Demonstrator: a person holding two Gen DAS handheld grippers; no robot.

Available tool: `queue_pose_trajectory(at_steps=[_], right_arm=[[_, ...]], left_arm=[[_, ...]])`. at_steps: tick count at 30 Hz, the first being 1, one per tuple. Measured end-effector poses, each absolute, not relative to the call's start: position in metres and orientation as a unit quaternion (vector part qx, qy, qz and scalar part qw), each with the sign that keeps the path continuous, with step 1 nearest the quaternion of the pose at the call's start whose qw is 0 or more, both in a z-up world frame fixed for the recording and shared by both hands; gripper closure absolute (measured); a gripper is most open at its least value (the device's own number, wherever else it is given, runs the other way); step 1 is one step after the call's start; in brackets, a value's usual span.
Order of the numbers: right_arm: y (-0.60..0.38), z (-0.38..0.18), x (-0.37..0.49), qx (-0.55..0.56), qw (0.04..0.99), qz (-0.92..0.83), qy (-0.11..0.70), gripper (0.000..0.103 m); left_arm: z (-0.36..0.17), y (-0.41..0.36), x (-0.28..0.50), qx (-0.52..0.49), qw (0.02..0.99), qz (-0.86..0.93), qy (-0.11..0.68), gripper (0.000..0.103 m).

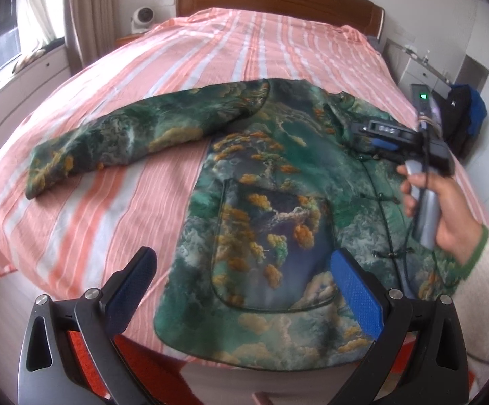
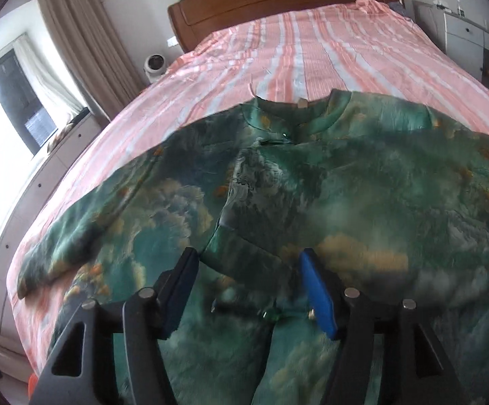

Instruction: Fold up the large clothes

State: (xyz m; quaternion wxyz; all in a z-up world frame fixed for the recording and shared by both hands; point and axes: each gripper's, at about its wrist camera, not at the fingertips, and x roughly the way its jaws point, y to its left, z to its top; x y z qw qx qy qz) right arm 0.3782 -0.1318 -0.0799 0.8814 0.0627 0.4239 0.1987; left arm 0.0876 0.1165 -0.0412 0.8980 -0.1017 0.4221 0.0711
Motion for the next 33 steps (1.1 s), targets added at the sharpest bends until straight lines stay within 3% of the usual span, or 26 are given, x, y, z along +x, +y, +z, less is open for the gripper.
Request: queue_pose_trajectory(at_steps=[3, 6, 24, 33], right_arm=[[-0.129, -0.053, 0.348, 0.072, 0.891, 0.212, 0.395, 0.024], [-0.136, -0.036, 0.317, 0.071, 0.895, 0.223, 0.379, 0.019], [-0.192, -0.048, 0.154, -0.037, 0.887, 0.225, 0.402, 0.015], [-0.209, -0.058, 0.117, -0.021, 0.899, 0.182, 0.397, 0.015]], left_arm=[[-0.04, 0.107, 0.093, -0.091, 0.899, 0.067, 0.422, 0.0], [-0.038, 0.095, 0.097, -0.083, 0.901, 0.058, 0.421, 0.0], [-0.032, 0.049, 0.095, -0.041, 0.909, 0.02, 0.415, 0.0], [-0.039, 0.05, 0.097, -0.054, 0.904, 0.018, 0.424, 0.0]])
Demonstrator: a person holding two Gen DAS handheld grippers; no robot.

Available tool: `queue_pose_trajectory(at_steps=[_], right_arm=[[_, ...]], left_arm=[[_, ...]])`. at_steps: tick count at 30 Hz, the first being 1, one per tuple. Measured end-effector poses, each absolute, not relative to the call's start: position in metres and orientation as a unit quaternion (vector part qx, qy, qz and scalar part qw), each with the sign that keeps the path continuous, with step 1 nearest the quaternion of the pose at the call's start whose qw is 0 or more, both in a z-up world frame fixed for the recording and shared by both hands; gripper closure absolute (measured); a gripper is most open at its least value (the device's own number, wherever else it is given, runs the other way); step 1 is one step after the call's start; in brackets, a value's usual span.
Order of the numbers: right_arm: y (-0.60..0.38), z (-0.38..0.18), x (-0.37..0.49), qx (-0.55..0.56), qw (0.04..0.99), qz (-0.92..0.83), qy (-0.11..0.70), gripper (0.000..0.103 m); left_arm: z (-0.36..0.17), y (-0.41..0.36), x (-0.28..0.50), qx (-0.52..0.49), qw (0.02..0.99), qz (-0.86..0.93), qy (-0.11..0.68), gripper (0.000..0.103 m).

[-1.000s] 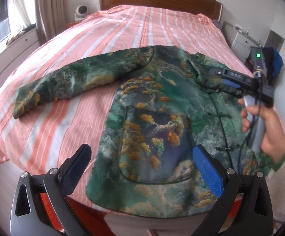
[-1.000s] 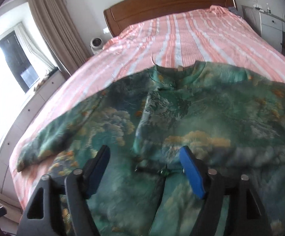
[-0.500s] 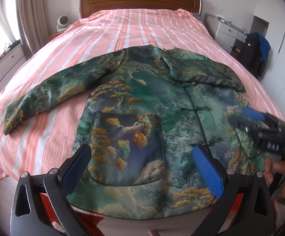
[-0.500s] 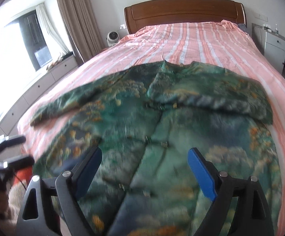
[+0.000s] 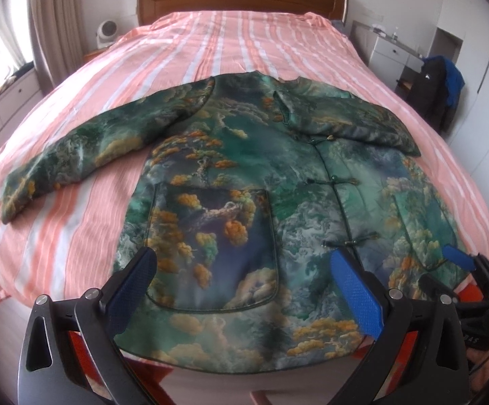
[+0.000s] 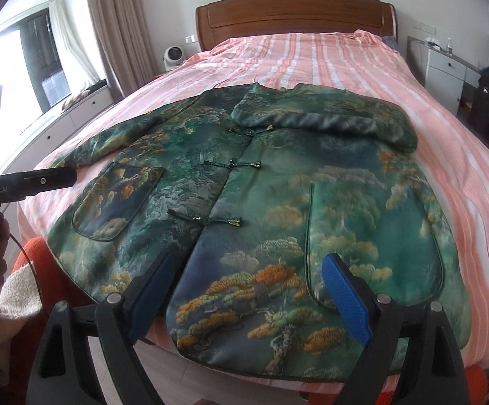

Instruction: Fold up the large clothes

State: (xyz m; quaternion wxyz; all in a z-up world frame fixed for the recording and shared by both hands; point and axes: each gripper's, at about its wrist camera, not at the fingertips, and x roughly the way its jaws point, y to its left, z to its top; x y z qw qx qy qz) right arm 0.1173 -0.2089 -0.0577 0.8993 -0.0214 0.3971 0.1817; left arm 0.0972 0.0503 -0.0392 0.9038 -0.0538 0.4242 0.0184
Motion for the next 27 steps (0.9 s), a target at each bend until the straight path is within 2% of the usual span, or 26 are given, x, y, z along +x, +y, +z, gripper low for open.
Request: queue_pose_trajectory(at_steps=[17, 24, 27], right_arm=[[-0.198, -0.064, 0.113, -0.028, 0.895, 0.185, 0.406, 0.015], [-0.196, -0.058, 0.11, -0.033, 0.897, 0.189, 0.398, 0.015], [-0.196, -0.058, 0.11, -0.029, 0.898, 0.187, 0.398, 0.015]], left_arm=[[-0.042, 0.097, 0.098, -0.075, 0.902, 0.075, 0.419, 0.0], [-0.022, 0.116, 0.09, 0.034, 0.904, 0.107, 0.412, 0.0], [-0.011, 0.138, 0.084, 0.035, 0.905, 0.133, 0.403, 0.0]])
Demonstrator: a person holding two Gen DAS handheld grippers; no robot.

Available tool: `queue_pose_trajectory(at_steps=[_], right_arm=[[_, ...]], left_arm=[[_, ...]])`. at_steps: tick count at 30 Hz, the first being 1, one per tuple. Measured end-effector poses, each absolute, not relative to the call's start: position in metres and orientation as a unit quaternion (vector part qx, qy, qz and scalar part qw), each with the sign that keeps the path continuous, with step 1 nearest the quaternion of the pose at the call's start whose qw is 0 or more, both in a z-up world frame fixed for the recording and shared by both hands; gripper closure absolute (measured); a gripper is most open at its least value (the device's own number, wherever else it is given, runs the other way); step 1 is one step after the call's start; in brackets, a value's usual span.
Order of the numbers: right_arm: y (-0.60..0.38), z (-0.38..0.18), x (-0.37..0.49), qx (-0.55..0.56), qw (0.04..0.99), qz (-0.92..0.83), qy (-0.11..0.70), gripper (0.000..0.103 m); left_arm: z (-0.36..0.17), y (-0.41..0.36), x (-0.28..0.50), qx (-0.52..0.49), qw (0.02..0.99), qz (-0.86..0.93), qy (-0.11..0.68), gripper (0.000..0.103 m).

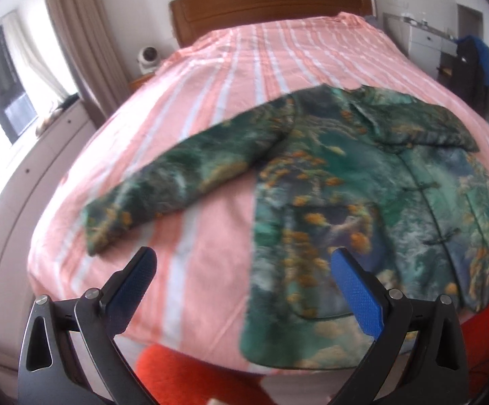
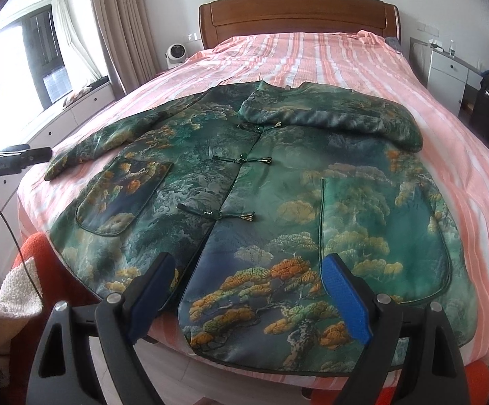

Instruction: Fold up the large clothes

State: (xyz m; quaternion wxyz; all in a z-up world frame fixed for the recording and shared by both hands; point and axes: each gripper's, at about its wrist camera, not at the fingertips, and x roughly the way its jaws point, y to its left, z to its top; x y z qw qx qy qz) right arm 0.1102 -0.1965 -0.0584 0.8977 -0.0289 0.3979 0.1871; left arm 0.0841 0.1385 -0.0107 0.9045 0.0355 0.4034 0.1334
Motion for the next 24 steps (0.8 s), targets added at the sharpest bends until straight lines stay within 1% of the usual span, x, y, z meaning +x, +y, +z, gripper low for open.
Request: queue_pose_trajectory(at_steps=[6, 11, 13, 20, 22, 24], right_arm=[[-0.191, -0.059, 0.11, -0.027, 0.895, 0.196, 0.4, 0.015], [-0.187, -0.055, 0.107, -0.033, 0.895, 0.203, 0.396, 0.015], [-0.188, -0.054, 0.106, -0.032, 0.896, 0.201, 0.395, 0.015], [-0.19, -0.047, 0.103, -0.035, 0.899, 0.197, 0.39, 0.015], [-0.19, -0.048, 0.103, -0.031, 0.898, 0.198, 0.392, 0.015], [-0.188, -0.049, 0.104, -0.028, 0.897, 0.201, 0.394, 0.015]], left_arm=[[-0.009, 0.182, 0.077, -0.051, 0.9, 0.163, 0.4, 0.0], [-0.012, 0.195, 0.08, -0.072, 0.896, 0.167, 0.405, 0.0], [-0.006, 0.199, 0.084, -0.046, 0.895, 0.166, 0.411, 0.0], [0.039, 0.217, 0.08, 0.123, 0.882, 0.198, 0.41, 0.0], [0.038, 0.222, 0.079, 0.151, 0.871, 0.209, 0.418, 0.0], [0.028, 0.228, 0.08, 0.155, 0.863, 0.216, 0.43, 0.0]])
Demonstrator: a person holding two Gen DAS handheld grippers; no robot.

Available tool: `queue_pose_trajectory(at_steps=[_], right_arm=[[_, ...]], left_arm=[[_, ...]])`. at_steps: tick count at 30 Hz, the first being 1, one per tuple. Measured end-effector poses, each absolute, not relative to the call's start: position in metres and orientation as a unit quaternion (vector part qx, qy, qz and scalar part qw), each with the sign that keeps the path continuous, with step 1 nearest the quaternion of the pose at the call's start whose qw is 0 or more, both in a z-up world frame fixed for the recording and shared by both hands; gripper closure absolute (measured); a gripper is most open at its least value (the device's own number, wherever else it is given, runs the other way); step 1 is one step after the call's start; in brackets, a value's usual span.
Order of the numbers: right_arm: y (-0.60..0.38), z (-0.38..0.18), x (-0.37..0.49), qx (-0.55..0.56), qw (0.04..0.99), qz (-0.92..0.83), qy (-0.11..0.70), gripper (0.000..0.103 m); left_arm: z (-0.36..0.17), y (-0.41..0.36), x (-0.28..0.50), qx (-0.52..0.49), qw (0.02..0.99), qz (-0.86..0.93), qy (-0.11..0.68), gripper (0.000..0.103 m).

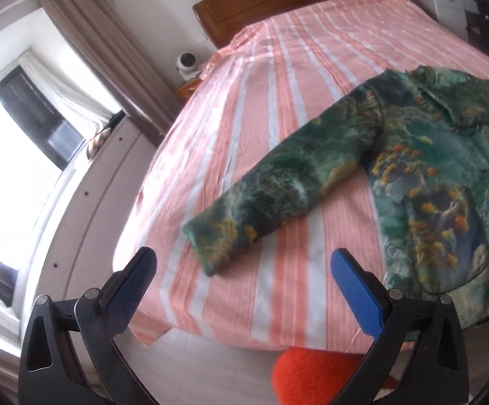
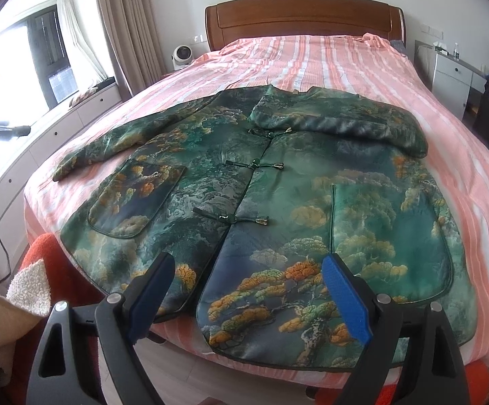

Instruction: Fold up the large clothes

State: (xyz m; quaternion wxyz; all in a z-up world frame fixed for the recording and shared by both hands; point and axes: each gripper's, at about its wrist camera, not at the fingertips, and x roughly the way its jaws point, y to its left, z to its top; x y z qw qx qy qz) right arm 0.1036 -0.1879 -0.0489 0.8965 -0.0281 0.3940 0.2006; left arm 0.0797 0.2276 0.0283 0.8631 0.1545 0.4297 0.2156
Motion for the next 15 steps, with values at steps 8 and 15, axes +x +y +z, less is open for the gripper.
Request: queue_pose_trajectory(at_steps=[8, 15], right_arm=[[-0.178, -0.048, 0.097, -0.041, 0.894, 0.216, 0.391, 0.015], [-0.185, -0.051, 0.099, -0.031, 0.893, 0.205, 0.399, 0.015]], left_arm=[[-0.017, 0.24, 0.081, 0.038, 0.866, 0.205, 0.454, 0.0], [-0.028, 0.249, 0.082, -0.048, 0.875, 0.198, 0.44, 0.0]])
